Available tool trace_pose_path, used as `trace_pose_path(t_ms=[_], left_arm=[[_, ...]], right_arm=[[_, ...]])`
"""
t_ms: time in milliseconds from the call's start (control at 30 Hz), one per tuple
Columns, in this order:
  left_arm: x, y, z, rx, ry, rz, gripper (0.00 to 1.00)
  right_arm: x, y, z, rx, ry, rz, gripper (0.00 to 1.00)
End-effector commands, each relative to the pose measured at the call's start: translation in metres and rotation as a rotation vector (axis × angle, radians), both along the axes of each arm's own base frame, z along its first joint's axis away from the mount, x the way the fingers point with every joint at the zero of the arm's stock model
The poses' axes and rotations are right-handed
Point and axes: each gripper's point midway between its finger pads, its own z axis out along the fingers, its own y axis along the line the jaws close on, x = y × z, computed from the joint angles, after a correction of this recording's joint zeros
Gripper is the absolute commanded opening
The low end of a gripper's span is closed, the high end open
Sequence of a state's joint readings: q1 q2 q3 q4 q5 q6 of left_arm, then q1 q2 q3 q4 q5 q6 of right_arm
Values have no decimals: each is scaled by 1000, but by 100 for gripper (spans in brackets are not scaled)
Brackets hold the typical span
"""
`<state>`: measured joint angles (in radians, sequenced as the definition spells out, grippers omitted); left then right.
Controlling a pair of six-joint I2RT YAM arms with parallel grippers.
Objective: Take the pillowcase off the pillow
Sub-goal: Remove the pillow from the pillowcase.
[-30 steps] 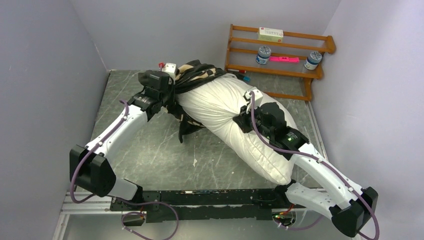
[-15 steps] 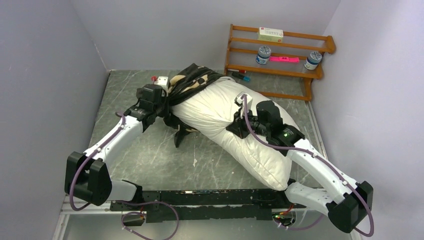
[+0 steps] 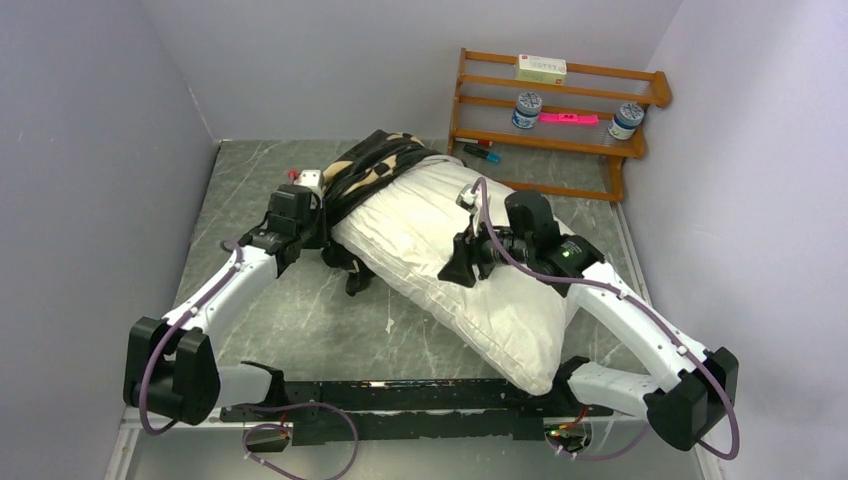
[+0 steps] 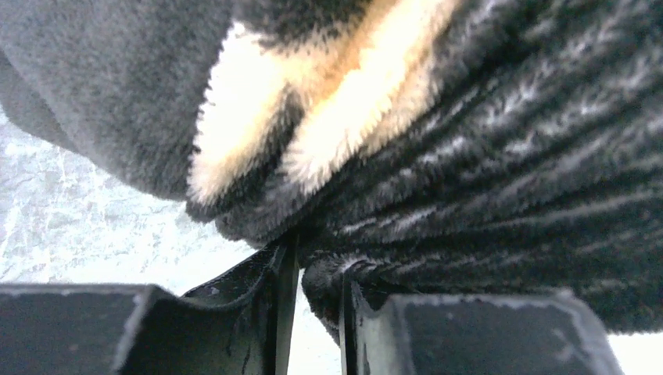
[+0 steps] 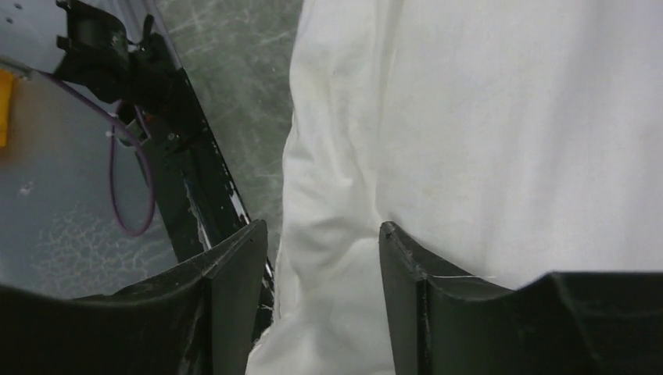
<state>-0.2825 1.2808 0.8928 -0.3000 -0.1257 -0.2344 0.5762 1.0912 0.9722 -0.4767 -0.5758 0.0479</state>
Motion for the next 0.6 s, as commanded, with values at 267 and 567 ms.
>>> trace_pose_path(t_ms=[267,567], left_arm=[[-10,26,30,28,-103,84,49],[-24,5,59,-6,-116,-2,78]], right_arm=[[51,30,76,136,-124,-53,73],[82,48,85,61,-258,-87,91]])
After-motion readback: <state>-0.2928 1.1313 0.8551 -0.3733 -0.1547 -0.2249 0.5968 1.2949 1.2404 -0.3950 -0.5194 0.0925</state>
